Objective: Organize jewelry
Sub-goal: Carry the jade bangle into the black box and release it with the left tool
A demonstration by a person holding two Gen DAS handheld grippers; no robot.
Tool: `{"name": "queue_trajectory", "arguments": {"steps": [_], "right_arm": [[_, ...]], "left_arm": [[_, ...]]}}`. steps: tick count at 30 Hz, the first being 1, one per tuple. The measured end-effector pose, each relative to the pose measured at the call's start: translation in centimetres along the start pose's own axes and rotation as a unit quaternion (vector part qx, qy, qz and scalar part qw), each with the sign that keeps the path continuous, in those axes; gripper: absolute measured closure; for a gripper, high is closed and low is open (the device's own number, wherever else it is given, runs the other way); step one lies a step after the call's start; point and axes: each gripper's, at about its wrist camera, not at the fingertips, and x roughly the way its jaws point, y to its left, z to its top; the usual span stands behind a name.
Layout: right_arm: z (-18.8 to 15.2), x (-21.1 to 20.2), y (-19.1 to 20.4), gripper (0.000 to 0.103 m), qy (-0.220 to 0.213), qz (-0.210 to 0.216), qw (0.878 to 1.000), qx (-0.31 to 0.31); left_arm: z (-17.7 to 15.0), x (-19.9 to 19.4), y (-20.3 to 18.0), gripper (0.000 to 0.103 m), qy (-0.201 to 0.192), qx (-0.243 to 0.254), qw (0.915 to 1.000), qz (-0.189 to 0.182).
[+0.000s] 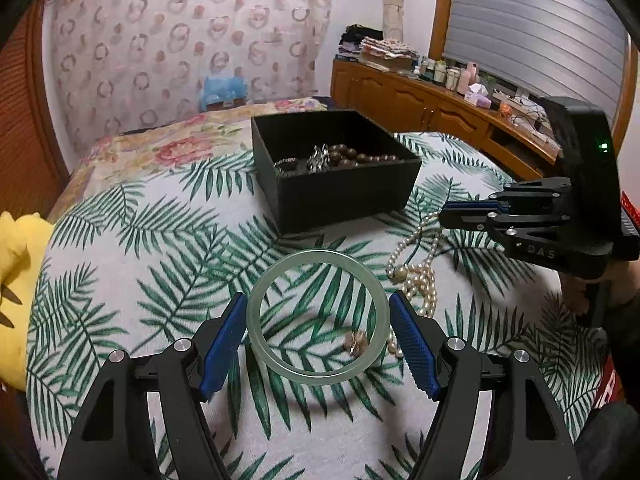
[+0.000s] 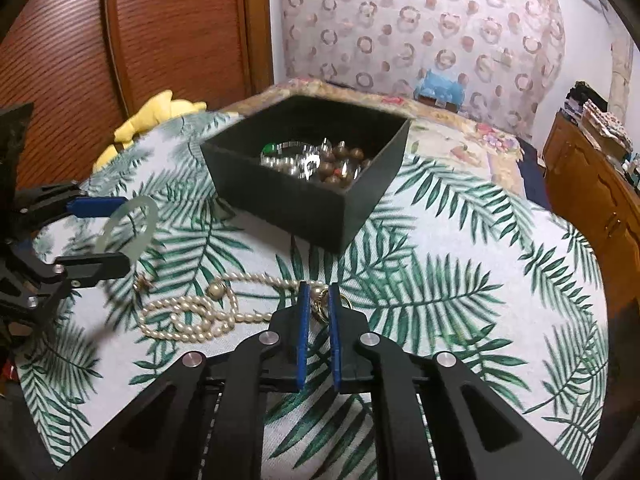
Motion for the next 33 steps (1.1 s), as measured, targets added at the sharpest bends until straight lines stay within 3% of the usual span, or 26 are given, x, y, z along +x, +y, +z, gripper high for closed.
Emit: {"name": "queue_trajectory", "arguments": {"steps": [7, 17, 28, 33], "right_arm": [[1.4, -1.9, -1.5, 0.093, -0.03, 0.01, 0.999, 0.018], [5.0, -2.4, -1.5, 0.092, -0.066, 0.012, 0.998, -0.006], [10.1, 1.4, -2.1, 0.091, -0.064, 0.044, 0.997, -0.015], [10.5, 1.6, -2.6, 0.091, -0.071, 0.039, 0.997, -0.013]], "left_arm": [[2.0, 0.3, -0.3, 0.034, -0.011, 0.01, 0.9999, -0.003], [5.4, 0.5, 0.2, 0.034, -0.032, 0.02, 0.9993, 0.005], [8.6, 2.1, 1.0, 0.034, -0.04, 0.024, 0.9987, 0.021], [9.2, 2.6, 1.2, 0.034, -0.039, 0.026, 0.9986, 0.023]]}}
